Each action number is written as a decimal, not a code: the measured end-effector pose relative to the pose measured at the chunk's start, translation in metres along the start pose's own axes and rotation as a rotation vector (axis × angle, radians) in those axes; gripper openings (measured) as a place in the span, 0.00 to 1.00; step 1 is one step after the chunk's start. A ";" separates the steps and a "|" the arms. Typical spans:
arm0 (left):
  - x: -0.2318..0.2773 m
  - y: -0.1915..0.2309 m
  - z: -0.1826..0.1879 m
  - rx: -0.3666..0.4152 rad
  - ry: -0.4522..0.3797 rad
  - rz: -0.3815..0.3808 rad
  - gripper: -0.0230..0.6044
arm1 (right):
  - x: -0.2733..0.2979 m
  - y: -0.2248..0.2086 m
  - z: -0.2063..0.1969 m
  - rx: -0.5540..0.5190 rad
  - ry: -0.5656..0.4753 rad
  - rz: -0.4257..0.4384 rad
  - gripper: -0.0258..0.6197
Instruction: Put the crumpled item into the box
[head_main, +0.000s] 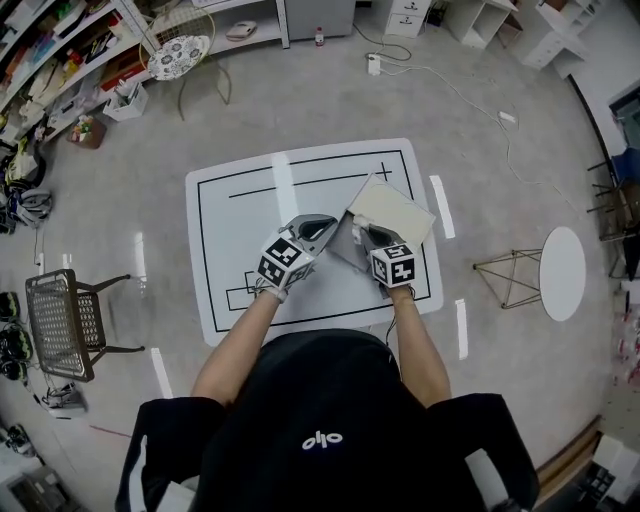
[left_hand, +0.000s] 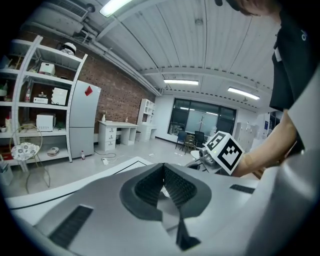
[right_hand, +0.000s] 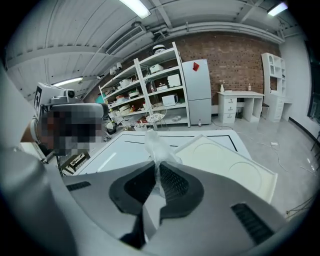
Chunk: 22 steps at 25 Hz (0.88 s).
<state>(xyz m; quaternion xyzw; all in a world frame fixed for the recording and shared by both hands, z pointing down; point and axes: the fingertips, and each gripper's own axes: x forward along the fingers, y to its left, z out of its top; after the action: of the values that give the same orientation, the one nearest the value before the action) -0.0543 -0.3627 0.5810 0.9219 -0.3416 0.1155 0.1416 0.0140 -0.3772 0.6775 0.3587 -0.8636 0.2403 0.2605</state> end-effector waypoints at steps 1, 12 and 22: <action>0.003 0.001 -0.005 -0.009 0.008 0.003 0.05 | 0.006 -0.001 -0.004 -0.002 0.016 0.009 0.09; 0.017 0.004 -0.044 -0.058 0.093 0.000 0.05 | 0.059 -0.007 -0.050 -0.019 0.197 0.064 0.09; 0.013 0.016 -0.049 -0.078 0.099 0.026 0.05 | 0.088 -0.011 -0.077 0.010 0.314 0.086 0.09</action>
<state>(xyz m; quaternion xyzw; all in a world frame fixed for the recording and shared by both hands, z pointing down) -0.0609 -0.3651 0.6339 0.9043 -0.3505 0.1492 0.1926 -0.0096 -0.3811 0.7923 0.2806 -0.8255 0.3087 0.3801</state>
